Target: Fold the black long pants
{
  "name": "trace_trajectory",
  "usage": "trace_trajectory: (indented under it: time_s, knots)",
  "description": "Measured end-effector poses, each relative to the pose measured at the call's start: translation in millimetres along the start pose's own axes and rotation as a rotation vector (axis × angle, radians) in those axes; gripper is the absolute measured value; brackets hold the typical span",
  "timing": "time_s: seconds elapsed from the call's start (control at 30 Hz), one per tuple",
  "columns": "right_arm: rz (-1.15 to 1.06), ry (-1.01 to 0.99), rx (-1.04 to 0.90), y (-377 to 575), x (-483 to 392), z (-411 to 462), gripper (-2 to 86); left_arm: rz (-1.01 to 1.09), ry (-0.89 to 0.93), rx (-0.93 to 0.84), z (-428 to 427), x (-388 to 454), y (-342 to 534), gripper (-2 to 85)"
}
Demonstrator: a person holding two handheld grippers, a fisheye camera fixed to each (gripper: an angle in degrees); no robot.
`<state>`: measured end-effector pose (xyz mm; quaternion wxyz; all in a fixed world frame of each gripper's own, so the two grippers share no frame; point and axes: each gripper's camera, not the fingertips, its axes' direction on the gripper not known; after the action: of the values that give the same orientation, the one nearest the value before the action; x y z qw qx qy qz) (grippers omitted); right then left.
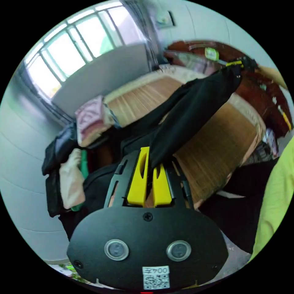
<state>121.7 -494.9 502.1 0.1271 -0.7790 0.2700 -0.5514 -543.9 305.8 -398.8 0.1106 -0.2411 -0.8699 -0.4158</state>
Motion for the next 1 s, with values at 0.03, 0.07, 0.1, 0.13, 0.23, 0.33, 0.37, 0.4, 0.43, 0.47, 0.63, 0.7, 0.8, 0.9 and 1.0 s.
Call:
trace_trajectory:
  time_s: [0.03, 0.07, 0.1, 0.13, 0.23, 0.33, 0.37, 0.4, 0.43, 0.47, 0.63, 0.7, 0.8, 0.9, 1.0]
  knots:
    - [-0.037, -0.072, -0.060, -3, -49, 33, 1.5, 0.024, 0.007, -0.046, 30, 23, 2, -0.6]
    - [-0.057, -0.100, -0.088, -4, -72, 47, 1.5, 0.075, 0.018, -0.131, 83, 65, 6, -0.6]
    - [-0.103, -0.138, -0.125, -5, -117, 67, 1.4, 0.127, 0.035, -0.207, 126, 101, 8, -0.6]
    - [-0.154, -0.189, -0.145, -3, -157, 80, 1.5, 0.149, 0.044, -0.240, 143, 116, 8, -0.6]
    - [-0.264, -0.238, -0.153, 12, -235, 86, 1.8, 0.196, 0.086, -0.308, 183, 158, 14, -0.6]
    - [-0.280, -0.311, -0.151, 35, -282, 85, 2.3, 0.223, 0.072, -0.327, 188, 163, 29, -0.6]
    - [-0.281, -0.310, -0.148, 39, -291, 86, 2.5, 0.249, 0.069, -0.351, 190, 162, 38, -0.6]
    - [-0.292, -0.287, -0.156, 45, -310, 90, 2.7, 0.283, 0.065, -0.370, 193, 160, 48, -0.6]
    - [-0.303, -0.263, -0.201, 48, -330, 96, 2.8, 0.301, 0.063, -0.377, 194, 159, 53, -0.6]
    - [-0.311, -0.266, -0.244, 48, -340, 100, 2.5, 0.336, 0.061, -0.398, 196, 156, 62, -0.6]
    - [-0.366, -0.280, -0.546, 83, -417, 111, -0.2, 0.377, 0.046, -0.444, 199, 132, 81, -0.6]
    - [-0.296, -0.332, -0.675, 107, -428, 114, -0.4, 0.322, 0.079, -0.455, 196, 104, 89, -0.6]
    - [0.067, -0.511, -0.852, 138, -415, 116, -0.1, 0.214, 0.123, -0.463, 181, 57, 97, -0.6]
    - [0.617, -0.837, -0.740, 145, -377, 106, 1.7, 0.065, 0.191, -0.384, 136, -1, 100, -0.5]
    - [1.041, -1.095, -0.509, 132, -360, 103, 7.0, -0.038, 0.239, -0.271, 79, -62, 113, -0.1]
